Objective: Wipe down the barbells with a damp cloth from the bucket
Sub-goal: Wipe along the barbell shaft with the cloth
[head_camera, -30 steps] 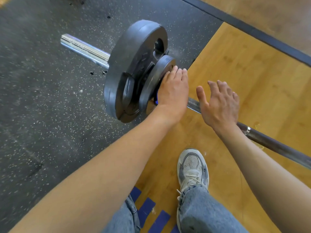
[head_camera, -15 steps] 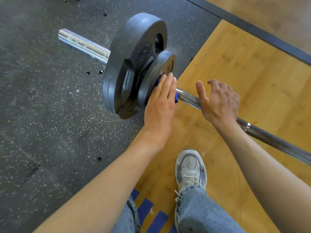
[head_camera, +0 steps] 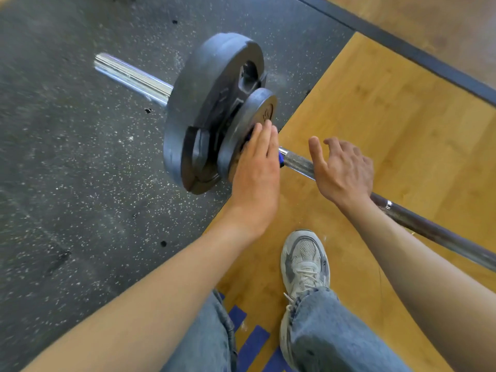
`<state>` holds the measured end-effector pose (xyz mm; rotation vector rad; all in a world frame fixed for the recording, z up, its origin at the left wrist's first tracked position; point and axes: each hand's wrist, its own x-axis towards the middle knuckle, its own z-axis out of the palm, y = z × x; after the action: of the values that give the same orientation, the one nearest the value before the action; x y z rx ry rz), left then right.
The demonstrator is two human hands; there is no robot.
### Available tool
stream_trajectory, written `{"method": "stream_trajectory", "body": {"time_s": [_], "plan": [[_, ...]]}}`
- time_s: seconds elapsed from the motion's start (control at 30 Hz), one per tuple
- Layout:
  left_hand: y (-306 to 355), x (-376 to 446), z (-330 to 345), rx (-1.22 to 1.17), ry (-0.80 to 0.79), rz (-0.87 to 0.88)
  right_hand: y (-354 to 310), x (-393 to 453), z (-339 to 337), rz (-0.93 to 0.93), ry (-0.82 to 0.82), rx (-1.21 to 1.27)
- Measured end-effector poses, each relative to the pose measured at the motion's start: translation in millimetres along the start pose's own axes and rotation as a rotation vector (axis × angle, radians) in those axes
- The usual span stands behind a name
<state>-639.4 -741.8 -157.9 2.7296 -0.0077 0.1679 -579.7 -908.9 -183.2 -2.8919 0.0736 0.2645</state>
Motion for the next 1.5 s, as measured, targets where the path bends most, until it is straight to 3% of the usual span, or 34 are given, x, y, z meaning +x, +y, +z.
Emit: {"method": "stream_trajectory", "body": {"time_s": [0.17, 0.3, 0.43, 0.63, 0.77, 0.83, 0.9, 1.07, 1.17, 1.3, 1.4, 1.5], "plan": [[-14, -5, -9, 0.051, -0.074, 0.094, -8, -18, 2, 0.007, -0.054, -0.02], [-29, -49, -22, 0.04, -0.09, 0.094, -14, -38, 1, -0.022, -0.143, 0.0], [-12, -22, -24, 0.024, -0.184, 0.043, -18, -61, 0, -0.023, -0.273, 0.064], [-36, -93, -37, 0.154, -0.181, 0.109, -29, -96, 9, -0.037, -0.216, -0.024], [-32, -73, -30, 0.192, -0.199, 0.08, -29, -112, 21, -0.079, -0.136, -0.038], [-23, -74, -35, 0.301, -0.299, 0.103, -30, -124, 24, -0.073, -0.172, -0.02], [-30, -93, -38, 0.366, -0.256, 0.133, -28, -132, 27, -0.077, -0.148, 0.028], [-48, -160, -57, 0.201, -0.194, 0.159, -33, -156, 35, -0.065, -0.253, 0.125], [-38, -157, -57, 0.278, -0.243, 0.129, -36, -171, 33, -0.065, -0.361, 0.171], [-39, -166, -67, 0.291, -0.308, 0.125, -32, -188, 32, -0.177, -0.465, 0.143], [-54, -216, -82, 0.323, -0.28, 0.172, -34, -204, 33, -0.37, -0.42, 0.03], [-51, -237, -82, 0.308, -0.313, 0.13, -34, -224, 40, -0.434, -0.376, 0.094]]}}
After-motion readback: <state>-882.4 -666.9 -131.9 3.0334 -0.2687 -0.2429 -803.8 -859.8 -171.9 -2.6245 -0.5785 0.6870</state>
